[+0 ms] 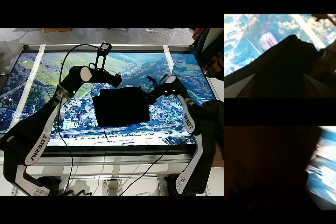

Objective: Fold the clothes and pants, and hang the long-sleeved shirts on hangers.

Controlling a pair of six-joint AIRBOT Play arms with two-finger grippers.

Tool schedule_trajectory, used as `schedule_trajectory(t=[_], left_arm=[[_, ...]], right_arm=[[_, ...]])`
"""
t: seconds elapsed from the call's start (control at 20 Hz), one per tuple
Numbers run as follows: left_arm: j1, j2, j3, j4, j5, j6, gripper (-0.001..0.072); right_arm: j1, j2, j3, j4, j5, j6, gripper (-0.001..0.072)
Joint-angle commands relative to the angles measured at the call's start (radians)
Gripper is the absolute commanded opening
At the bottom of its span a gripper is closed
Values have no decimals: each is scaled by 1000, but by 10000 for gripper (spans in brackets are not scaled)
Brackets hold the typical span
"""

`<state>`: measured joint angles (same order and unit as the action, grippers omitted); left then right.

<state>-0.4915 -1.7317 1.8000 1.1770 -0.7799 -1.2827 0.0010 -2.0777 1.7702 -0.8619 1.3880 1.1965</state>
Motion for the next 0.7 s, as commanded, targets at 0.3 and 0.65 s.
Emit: schedule_trajectory(t=[0.3,0.65], left_arm=[[38,70,1,144,-103,2,696],[58,319,1,564,-307,1,696]], right_arm=[[201,10,60,71,-103,14,20],[-59,234,265,69,-51,144,20]])
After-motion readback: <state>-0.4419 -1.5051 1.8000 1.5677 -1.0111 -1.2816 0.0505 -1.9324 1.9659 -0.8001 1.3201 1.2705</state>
